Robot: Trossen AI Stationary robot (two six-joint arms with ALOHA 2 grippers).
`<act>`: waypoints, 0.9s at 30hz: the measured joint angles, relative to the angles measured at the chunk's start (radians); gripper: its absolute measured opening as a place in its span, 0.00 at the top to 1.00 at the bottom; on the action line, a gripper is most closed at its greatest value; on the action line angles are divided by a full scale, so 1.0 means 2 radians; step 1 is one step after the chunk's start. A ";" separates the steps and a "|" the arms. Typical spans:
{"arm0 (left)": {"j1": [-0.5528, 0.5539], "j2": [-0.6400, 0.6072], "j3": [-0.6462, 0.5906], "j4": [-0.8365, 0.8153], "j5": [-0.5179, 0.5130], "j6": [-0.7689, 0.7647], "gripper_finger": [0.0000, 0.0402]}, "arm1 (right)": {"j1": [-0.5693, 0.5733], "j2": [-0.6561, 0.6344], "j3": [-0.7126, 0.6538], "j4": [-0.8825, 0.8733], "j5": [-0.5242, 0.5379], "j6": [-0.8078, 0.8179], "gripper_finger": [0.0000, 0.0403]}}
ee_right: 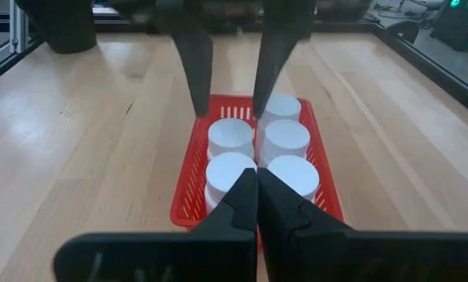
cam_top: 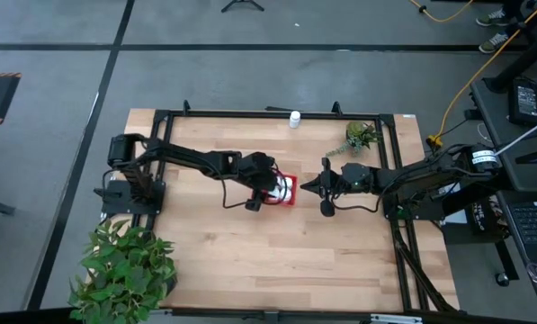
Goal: Pick and place pill bottles into a basket
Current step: Put the white pill bottle into the red basket
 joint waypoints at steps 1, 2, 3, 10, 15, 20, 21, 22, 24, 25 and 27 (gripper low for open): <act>-0.001 -0.007 0.000 0.000 0.000 0.000 0.53 | 0.000 0.000 0.000 0.000 0.000 0.000 0.99; -0.001 -0.016 0.000 -0.006 0.000 0.000 0.53 | 0.000 0.000 0.000 0.000 0.000 0.000 0.99; -0.001 -0.025 0.000 -0.015 0.000 0.000 0.53 | 0.000 0.000 0.000 0.000 0.000 0.000 0.99; 0.004 -0.102 -0.020 -0.077 0.000 -0.013 0.59 | 0.000 0.000 0.000 -0.013 0.006 0.002 0.99; 0.007 -0.178 -0.073 -0.084 0.000 -0.048 0.75 | 0.000 0.000 0.000 -0.020 0.044 0.031 0.99; 0.007 -0.254 -0.149 -0.038 -0.030 -0.066 0.95 | 0.001 0.001 0.000 -0.043 0.097 0.053 0.99; 0.007 -0.267 -0.168 -0.017 -0.034 -0.066 0.97 | 0.001 0.001 0.000 -0.052 0.115 0.057 0.99; 0.007 -0.279 -0.187 0.002 -0.037 -0.066 0.98 | 0.002 0.001 0.000 -0.059 0.131 0.062 0.99; 0.007 -0.298 -0.222 0.047 -0.039 -0.065 0.99 | 0.002 0.002 0.000 -0.064 0.155 0.067 0.99; 0.007 -0.307 -0.239 0.071 -0.039 -0.065 0.99 | 0.002 0.002 0.000 -0.063 0.163 0.068 0.99; 0.007 -0.321 -0.270 0.111 -0.040 -0.064 0.99 | 0.002 0.004 0.000 -0.053 0.176 0.066 0.99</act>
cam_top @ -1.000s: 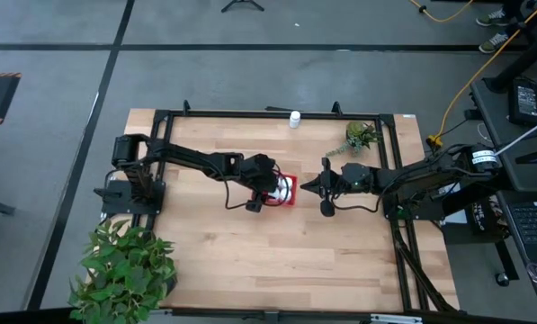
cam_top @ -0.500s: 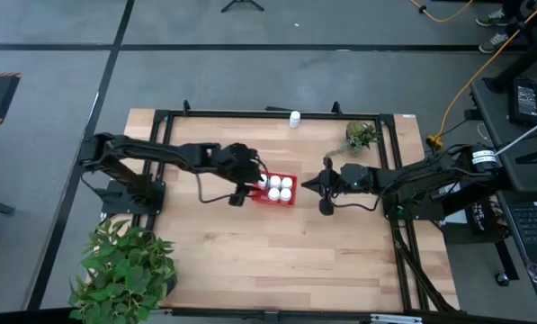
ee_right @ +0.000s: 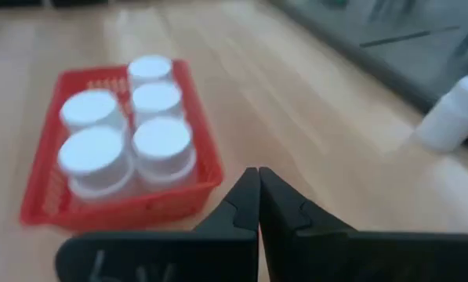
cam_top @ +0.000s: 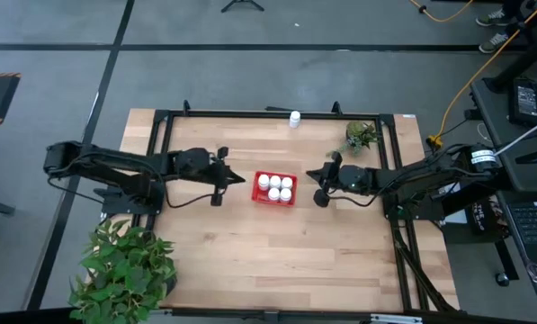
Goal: Pick and place pill bottles into a basket
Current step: Put the white pill bottle into the red basket
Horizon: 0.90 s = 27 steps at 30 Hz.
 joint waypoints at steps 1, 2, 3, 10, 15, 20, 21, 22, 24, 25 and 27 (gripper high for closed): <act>0.000 -0.005 -0.014 0.018 0.000 0.000 1.00 | 0.000 0.000 0.000 0.006 0.007 -0.003 0.99; 0.000 -0.010 -0.025 0.031 -0.001 0.001 1.00 | 0.000 0.000 0.000 0.015 0.012 -0.008 0.99; 0.000 -0.015 -0.035 0.044 -0.002 0.001 1.00 | 0.000 0.000 0.000 0.023 0.017 -0.012 0.99; 0.001 -0.021 -0.061 0.060 -0.037 0.000 0.99 | -0.013 0.000 0.000 0.040 0.019 -0.015 0.99; 0.000 -0.020 -0.060 0.073 -0.039 -0.001 0.99 | -0.020 0.001 0.000 0.040 0.019 -0.002 0.99; -0.002 -0.020 -0.060 0.090 -0.039 -0.001 0.97 | -0.020 0.001 0.000 0.043 0.021 -0.012 0.99; -0.002 -0.020 -0.060 0.092 -0.039 -0.001 0.97 | -0.020 0.001 0.000 0.043 0.021 -0.012 0.99; -0.002 -0.020 -0.060 0.094 -0.039 0.000 0.97 | -0.020 0.001 0.000 0.043 0.021 -0.012 0.99; -0.002 -0.020 -0.060 0.097 -0.039 0.000 0.97 | -0.020 0.001 0.000 0.043 0.021 -0.013 0.99; -0.002 -0.020 -0.060 0.097 -0.039 0.000 0.97 | -0.020 0.001 0.000 0.043 0.022 -0.013 0.99; -0.002 -0.019 -0.060 0.097 -0.039 0.000 0.98 | -0.020 0.001 0.000 0.043 0.022 -0.015 0.99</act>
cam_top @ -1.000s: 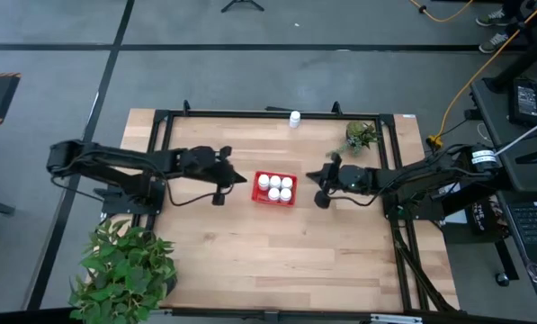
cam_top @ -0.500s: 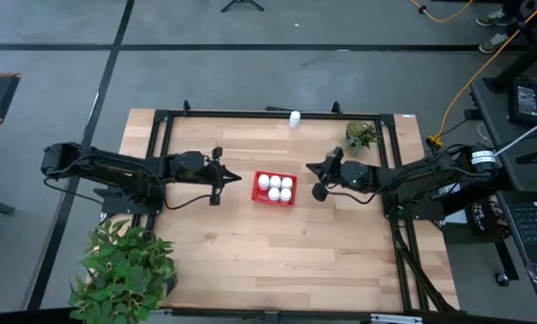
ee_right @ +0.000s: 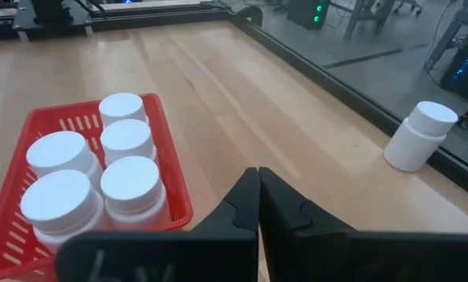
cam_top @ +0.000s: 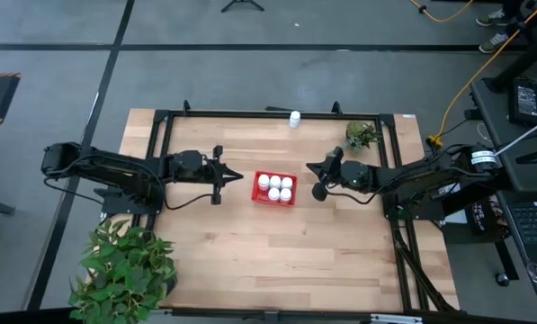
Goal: Pick and place pill bottles into a basket
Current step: Put the white pill bottle into the red basket
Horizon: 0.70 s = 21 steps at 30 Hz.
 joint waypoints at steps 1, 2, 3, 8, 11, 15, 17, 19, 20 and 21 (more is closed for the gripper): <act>0.000 0.000 0.000 0.000 0.000 0.000 0.98 | 0.000 0.000 0.000 0.000 0.000 0.000 0.99; 0.000 0.000 0.000 0.000 0.000 0.000 0.98 | 0.000 0.000 0.000 0.000 0.000 -0.001 0.99; 0.000 0.000 0.000 0.000 0.000 0.000 0.99 | 0.000 0.000 0.000 0.000 0.003 -0.002 0.99; 0.000 0.000 0.000 0.000 0.000 0.000 0.99 | -0.012 0.000 0.000 0.000 0.020 -0.011 0.99; 0.000 0.000 0.000 -0.001 0.000 0.000 0.98 | -0.021 0.000 0.000 0.000 0.019 -0.006 0.99; 0.000 0.000 0.000 -0.004 0.000 0.000 0.98 | -0.026 0.000 0.000 0.000 0.019 0.003 0.99; 0.000 0.000 0.000 -0.004 0.000 0.000 0.99 | -0.027 0.000 0.000 0.000 0.018 0.004 0.99; 0.000 0.000 0.000 -0.004 0.000 0.000 0.99 | -0.027 0.000 0.000 0.000 0.018 0.004 0.99; 0.000 0.000 0.000 -0.004 0.000 0.000 0.99 | -0.027 0.000 0.000 0.000 0.017 0.004 0.99; 0.000 0.000 0.000 -0.004 0.000 0.000 1.00 | -0.027 0.000 0.000 0.000 0.017 0.004 0.99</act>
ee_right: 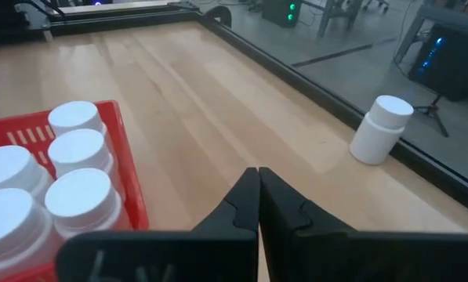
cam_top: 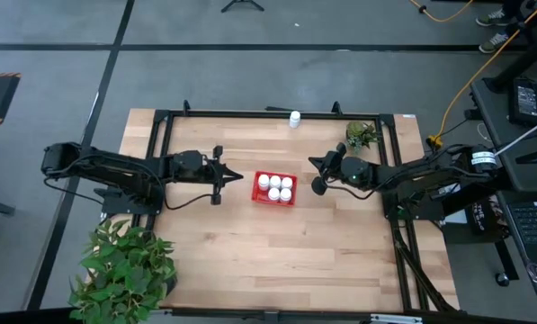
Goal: Pick and place pill bottles into a basket
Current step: Put the white pill bottle into the red basket
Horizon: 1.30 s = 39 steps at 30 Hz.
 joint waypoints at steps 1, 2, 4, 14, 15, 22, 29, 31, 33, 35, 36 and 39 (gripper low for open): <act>0.000 0.000 0.000 0.000 0.000 0.000 1.00 | 0.000 0.000 0.000 0.000 0.000 0.000 0.99; 0.000 0.000 0.000 0.000 0.000 0.000 1.00 | 0.000 0.000 0.000 0.000 0.000 0.004 0.99; 0.000 0.000 0.000 0.000 0.000 0.000 0.99 | 0.000 0.000 0.000 0.000 0.000 0.013 0.99; 0.000 0.000 0.000 0.000 0.000 0.000 0.97 | 0.000 0.000 0.000 0.000 0.000 0.011 0.99; 0.000 0.000 0.000 0.000 0.000 0.000 0.97 | 0.000 0.000 0.000 0.001 0.000 0.010 0.99; 0.000 0.000 0.000 0.001 -0.028 0.000 0.97 | -0.007 0.000 0.001 0.027 0.000 -0.019 0.89; 0.000 0.000 0.000 0.002 -0.055 0.000 0.96 | -0.043 0.000 0.002 0.028 0.000 -0.026 0.68; 0.000 0.000 0.000 0.002 -0.052 0.000 0.96 | -0.054 0.000 0.002 0.033 -0.002 -0.023 0.62; 0.000 0.000 0.000 0.002 -0.052 0.000 0.96 | -0.069 0.000 0.003 0.037 -0.021 -0.012 0.55; 0.000 0.000 0.000 0.003 -0.052 0.000 0.96 | -0.085 0.000 0.011 0.027 -0.048 -0.001 0.49; 0.000 0.000 0.000 0.004 -0.052 0.000 0.96 | -0.094 0.000 0.017 0.019 -0.060 0.000 0.46; 0.000 0.000 0.000 0.004 -0.052 -0.001 0.95 | -0.116 0.008 0.046 -0.014 -0.086 -0.002 0.39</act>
